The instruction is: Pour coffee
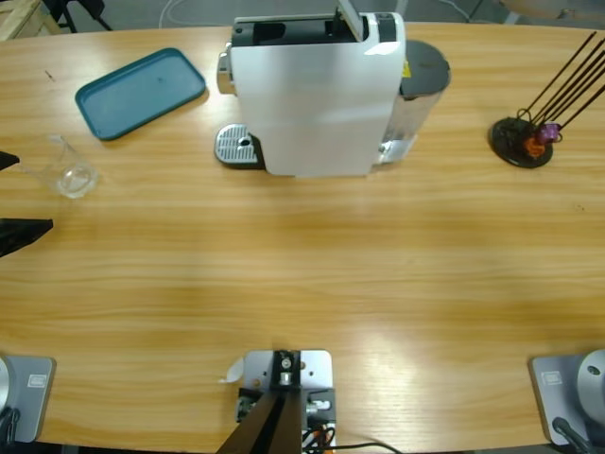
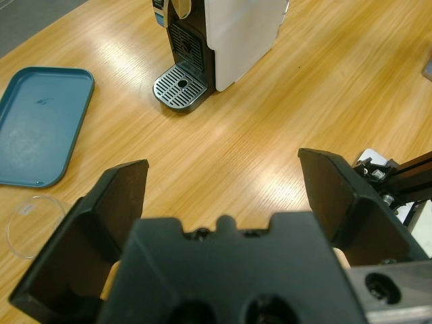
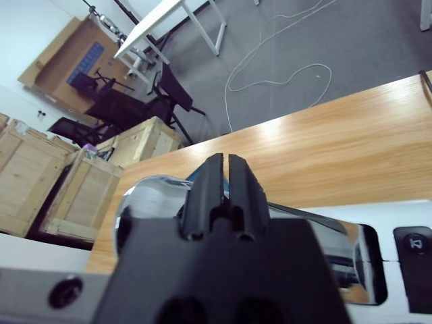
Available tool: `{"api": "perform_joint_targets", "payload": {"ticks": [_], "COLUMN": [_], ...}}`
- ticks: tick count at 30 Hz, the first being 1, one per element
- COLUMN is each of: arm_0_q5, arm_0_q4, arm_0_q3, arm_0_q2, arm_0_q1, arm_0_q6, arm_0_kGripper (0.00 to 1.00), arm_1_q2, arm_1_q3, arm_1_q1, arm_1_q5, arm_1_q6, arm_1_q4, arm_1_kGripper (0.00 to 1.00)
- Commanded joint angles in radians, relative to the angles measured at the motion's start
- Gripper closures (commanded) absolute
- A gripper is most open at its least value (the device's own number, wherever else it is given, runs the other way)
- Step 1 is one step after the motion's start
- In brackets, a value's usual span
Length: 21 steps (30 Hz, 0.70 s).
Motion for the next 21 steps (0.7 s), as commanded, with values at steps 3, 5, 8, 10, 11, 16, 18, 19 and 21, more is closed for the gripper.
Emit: {"api": "perform_joint_targets", "payload": {"ticks": [3,5,8,10,11,16,18,19,21], "arm_0_q5": [-0.002,-0.002,-0.002,-0.002,-0.001,-0.001,-0.001,-0.001,-0.001], "arm_0_q4": [0.010,0.008,0.005,0.005,0.006,0.005,0.007,0.007,0.007], "arm_0_q3": [0.006,0.005,0.006,0.008,0.009,0.008,0.009,0.010,0.009], "arm_0_q2": [-0.002,0.004,0.009,0.009,0.009,0.010,0.009,0.008,0.009], "arm_0_q1": [0.006,0.006,0.006,0.007,0.007,0.006,0.007,0.007,0.007], "arm_0_q6": [-0.002,-0.001,-0.001,-0.001,-0.001,-0.001,-0.001,-0.001,-0.001], "arm_0_kGripper": [0.036,0.036,0.036,0.036,0.036,0.036,0.036,0.036,0.036], "arm_1_q2": [0.168,0.183,0.201,0.212,0.215,0.232,0.243,0.249,0.265], "arm_1_q3": [0.013,0.009,0.011,0.018,0.018,0.018,0.014,0.010,0.006], "arm_1_q1": [0.088,0.098,0.100,0.100,0.101,0.091,0.073,0.068,0.067], "arm_1_q5": [0.043,0.044,0.047,0.061,0.064,0.064,0.070,0.076,0.085], "arm_1_q6": [-0.017,-0.015,-0.018,-0.019,-0.020,-0.036,-0.043,-0.048,-0.049], "arm_1_q4": [0.028,0.027,0.028,0.028,0.028,0.061,0.078,0.093,0.127], "arm_1_kGripper": [1.000,1.000,1.000,1.000,1.000,1.000,1.000,1.000,1.000]}}
